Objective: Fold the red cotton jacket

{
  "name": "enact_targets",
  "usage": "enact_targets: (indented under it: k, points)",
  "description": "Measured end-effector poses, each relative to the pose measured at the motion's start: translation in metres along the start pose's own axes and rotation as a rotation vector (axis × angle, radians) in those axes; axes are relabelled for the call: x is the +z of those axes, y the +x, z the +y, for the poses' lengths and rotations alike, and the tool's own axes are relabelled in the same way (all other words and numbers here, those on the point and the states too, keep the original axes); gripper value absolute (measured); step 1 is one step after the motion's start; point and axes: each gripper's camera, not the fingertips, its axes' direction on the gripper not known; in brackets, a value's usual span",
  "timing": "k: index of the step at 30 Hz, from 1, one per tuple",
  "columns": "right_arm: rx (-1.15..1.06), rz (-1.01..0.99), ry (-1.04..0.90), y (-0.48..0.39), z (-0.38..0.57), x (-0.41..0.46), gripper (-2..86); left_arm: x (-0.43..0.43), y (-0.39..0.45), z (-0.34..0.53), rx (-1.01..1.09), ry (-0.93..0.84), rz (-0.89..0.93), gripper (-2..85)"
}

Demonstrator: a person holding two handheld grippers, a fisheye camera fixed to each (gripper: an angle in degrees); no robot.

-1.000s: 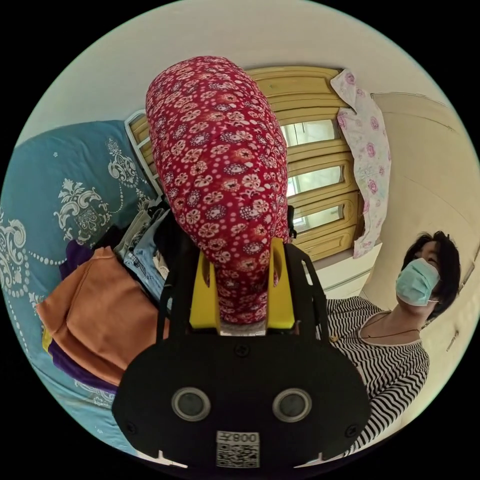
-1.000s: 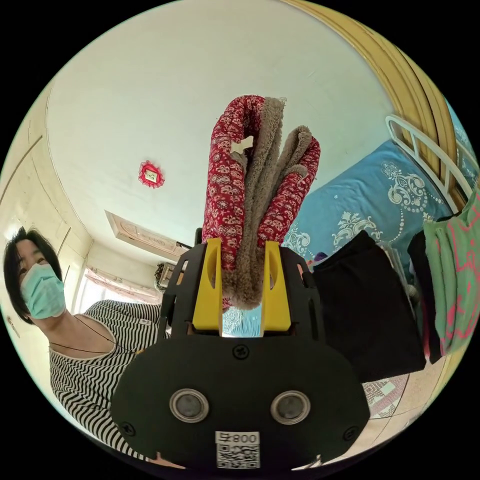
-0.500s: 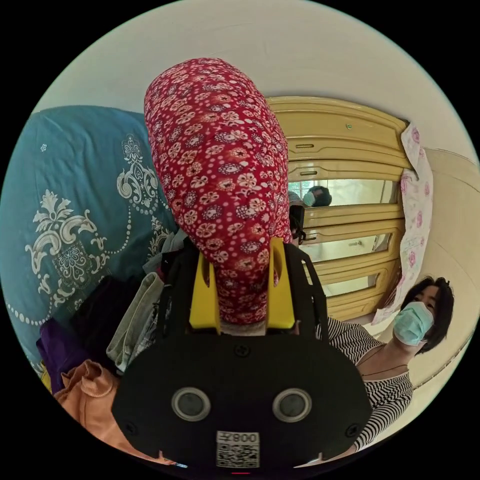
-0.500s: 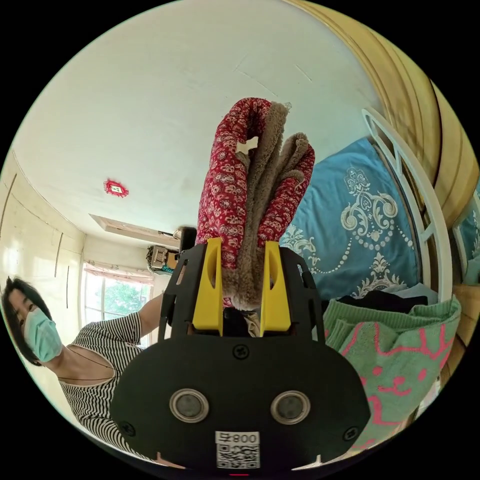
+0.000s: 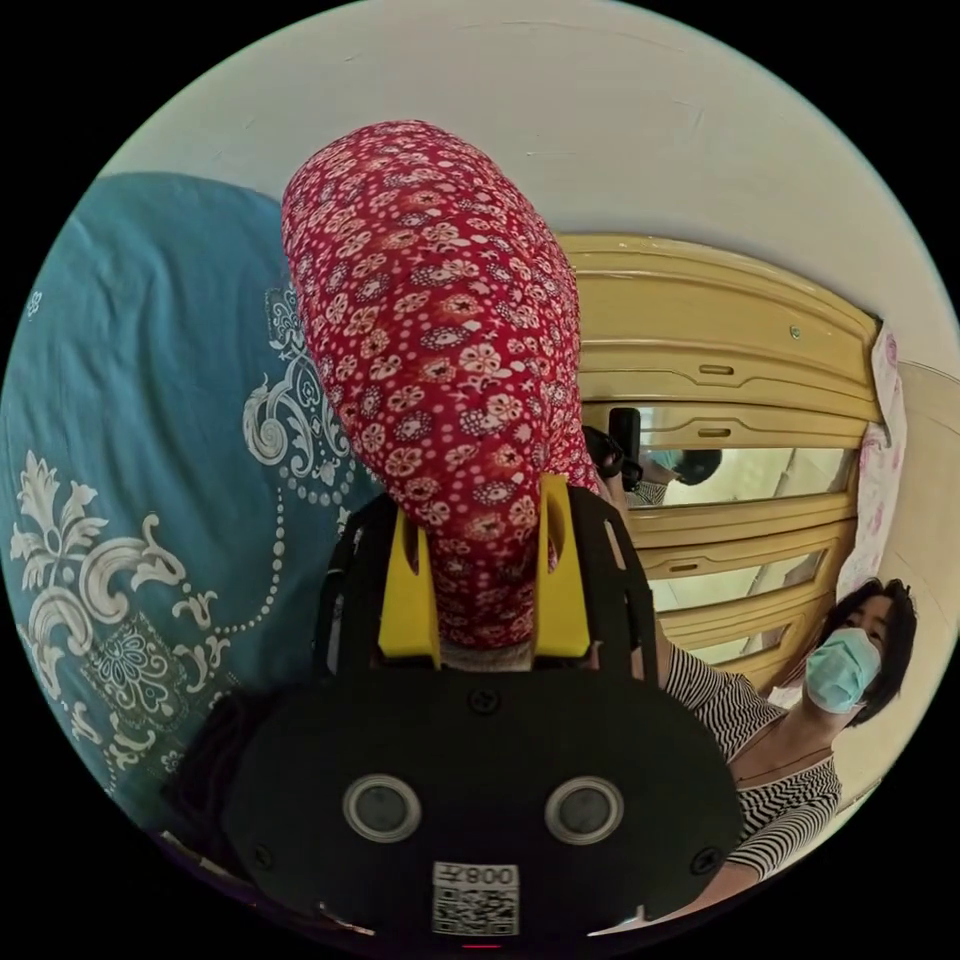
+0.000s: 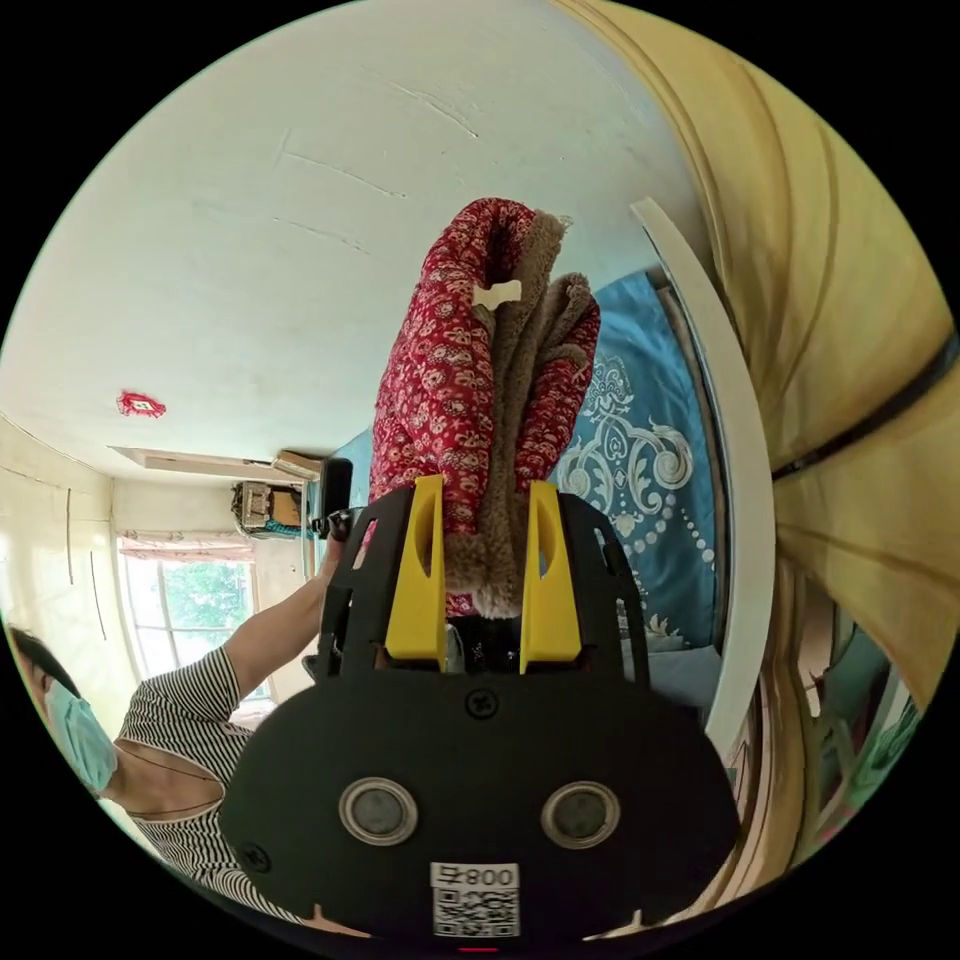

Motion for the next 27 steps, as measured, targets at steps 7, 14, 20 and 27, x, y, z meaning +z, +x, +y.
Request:
enact_targets:
  k: [7, 14, 20, 27]
  points:
    - [0.057, 0.239, -0.138, 0.048, -0.061, 0.049, 8.3, 0.051, -0.128, -0.016, -0.174, -0.053, -0.126, 17.5]
    - [-0.041, 0.531, -0.164, 0.029, -0.069, 0.069, 5.8, 0.075, -0.193, -0.016, -0.244, -0.141, -0.268, 18.3]
    - [-0.276, 0.551, -0.008, -0.039, -0.064, 0.049, 1.8, 0.086, -0.216, -0.016, -0.251, -0.147, -0.291, 19.2]
    - [-0.194, 0.676, -0.414, 0.016, -0.094, 0.137, 0.5, 0.075, -0.216, -0.010, -0.235, -0.195, -0.306, 17.4]
